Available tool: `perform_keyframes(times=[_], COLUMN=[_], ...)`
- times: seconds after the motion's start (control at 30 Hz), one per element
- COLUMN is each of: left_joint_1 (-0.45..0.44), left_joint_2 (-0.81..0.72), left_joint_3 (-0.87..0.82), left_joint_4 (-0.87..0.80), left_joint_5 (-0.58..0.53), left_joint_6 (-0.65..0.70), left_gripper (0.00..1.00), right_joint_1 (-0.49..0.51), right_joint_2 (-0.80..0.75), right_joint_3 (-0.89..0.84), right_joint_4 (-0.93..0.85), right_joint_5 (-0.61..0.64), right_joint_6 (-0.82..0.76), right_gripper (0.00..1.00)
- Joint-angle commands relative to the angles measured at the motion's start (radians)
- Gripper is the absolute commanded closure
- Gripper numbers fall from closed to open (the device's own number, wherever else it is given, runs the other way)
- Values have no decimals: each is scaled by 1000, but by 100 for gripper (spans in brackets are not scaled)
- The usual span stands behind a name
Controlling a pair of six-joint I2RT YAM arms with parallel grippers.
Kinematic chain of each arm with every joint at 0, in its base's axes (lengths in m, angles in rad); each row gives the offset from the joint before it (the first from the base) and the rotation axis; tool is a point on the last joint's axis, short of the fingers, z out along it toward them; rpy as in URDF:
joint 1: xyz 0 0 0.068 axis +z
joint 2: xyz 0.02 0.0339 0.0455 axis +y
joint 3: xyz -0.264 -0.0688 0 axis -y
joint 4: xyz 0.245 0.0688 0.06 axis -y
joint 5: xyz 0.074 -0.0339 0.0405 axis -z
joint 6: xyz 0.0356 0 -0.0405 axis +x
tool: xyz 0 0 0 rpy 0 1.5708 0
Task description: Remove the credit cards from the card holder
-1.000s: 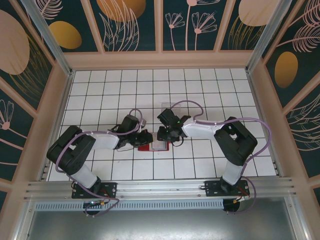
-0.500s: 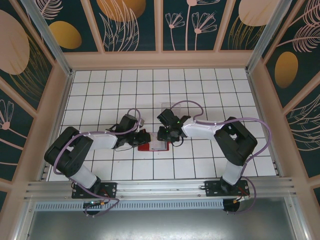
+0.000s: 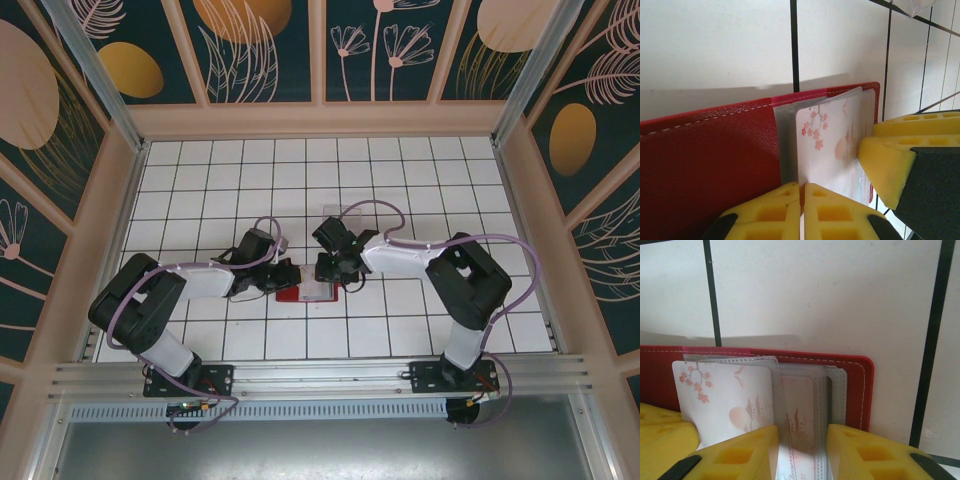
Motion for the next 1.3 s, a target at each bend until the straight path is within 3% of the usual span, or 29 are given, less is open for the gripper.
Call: perform_keyframes(times=[0.0, 0.3, 0.83, 1.07, 1.27], left_joint_1=[5, 5, 17, 17, 16], left_joint_2=[11, -25, -173, -210, -206], left_joint_3=[14, 50, 121, 195, 299], left_joint_4=[-43, -143, -349, -427, -510], left_joint_5=[-1, -69, -193, -179, -137], left_joint_6=[27, 62, 211, 368, 612], left_gripper=[90, 91, 94, 100, 100], right_joint_1=[6, 6, 8, 6, -14], right_joint_2=[57, 63, 20, -39, -120], right_joint_3=[-8, -13, -23, -25, -21], right_joint_4=[-130, -140, -110, -88, -85], right_joint_5=[67, 80, 70, 69, 74], right_joint_6=[-4, -4, -3, 5, 6], right_gripper=[67, 74, 76, 73, 69])
